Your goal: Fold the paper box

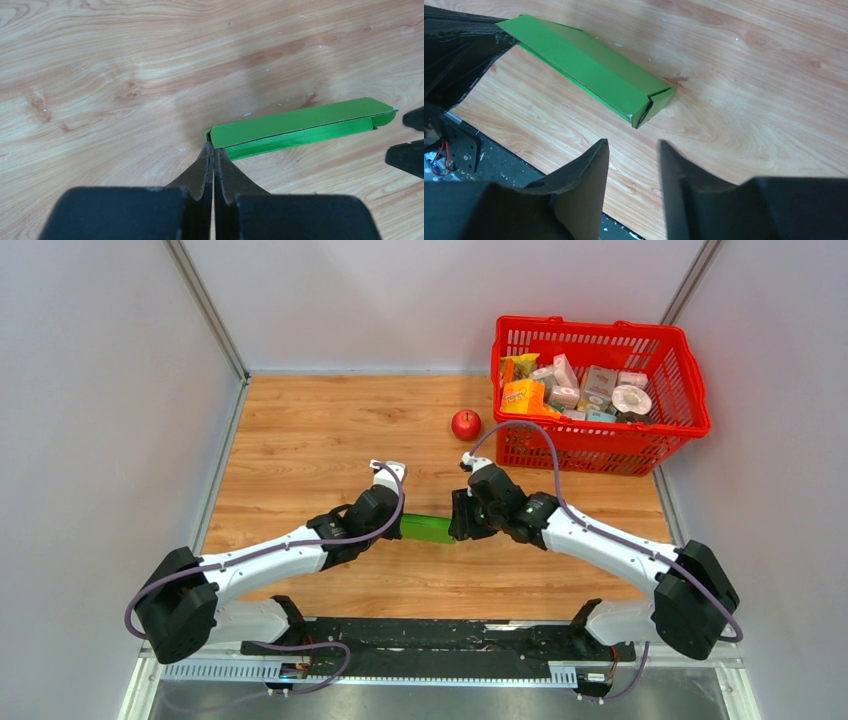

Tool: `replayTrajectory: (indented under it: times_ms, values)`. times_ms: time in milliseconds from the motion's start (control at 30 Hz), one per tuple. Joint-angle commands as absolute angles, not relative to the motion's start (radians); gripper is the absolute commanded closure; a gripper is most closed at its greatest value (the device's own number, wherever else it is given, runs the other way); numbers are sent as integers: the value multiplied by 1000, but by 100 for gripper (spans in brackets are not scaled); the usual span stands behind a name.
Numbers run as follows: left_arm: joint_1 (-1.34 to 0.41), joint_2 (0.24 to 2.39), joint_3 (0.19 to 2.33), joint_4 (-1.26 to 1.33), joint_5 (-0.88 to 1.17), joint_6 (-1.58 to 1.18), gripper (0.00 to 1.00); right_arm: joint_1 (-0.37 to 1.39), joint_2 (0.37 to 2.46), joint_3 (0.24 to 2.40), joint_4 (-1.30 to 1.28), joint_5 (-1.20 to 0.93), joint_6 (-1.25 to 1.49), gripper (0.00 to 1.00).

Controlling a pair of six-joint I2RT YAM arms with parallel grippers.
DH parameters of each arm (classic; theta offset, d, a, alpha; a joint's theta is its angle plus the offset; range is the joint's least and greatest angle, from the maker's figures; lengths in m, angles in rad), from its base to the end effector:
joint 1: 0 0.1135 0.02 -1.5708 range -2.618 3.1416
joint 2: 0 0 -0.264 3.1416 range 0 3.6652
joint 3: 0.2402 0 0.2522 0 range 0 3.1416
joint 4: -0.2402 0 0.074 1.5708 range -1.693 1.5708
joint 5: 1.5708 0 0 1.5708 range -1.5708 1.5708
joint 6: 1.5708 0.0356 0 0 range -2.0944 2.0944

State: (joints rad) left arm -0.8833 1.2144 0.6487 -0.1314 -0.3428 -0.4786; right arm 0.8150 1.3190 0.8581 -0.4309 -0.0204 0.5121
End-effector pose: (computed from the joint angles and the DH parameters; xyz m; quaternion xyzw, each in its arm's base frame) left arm 0.1674 -0.1851 0.2112 0.1087 0.8891 -0.1424 0.4212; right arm 0.1841 0.1964 0.2287 -0.1456 0.9316 0.2127 0.2564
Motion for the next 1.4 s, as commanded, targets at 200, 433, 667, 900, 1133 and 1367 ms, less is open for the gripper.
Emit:
replayTrajectory:
  times_ms: [200, 433, 667, 900, 1133, 1367]
  values:
    - [-888, 1235, 629, -276, -325, -503, 100, 804, 1313, 957, -431, -8, 557, 62]
    - [-891, 1232, 629, -279, -324, -503, 100, 805, 1385, 991, -422, -2, 496, 79]
    - [-894, 1229, 634, -281, -324, -502, 100, 807, 1399, 971, -422, 87, 474, 97]
    - [-896, 1215, 615, -267, -321, -503, 100, 815, 1416, 931, -358, 74, 472, 100]
    - [-896, 1195, 621, -259, -304, -511, 99, 816, 1425, 882, -307, 34, 506, 100]
    - [-896, 1220, 621, -267, -318, -512, 100, 815, 1335, 925, -394, 43, 609, 90]
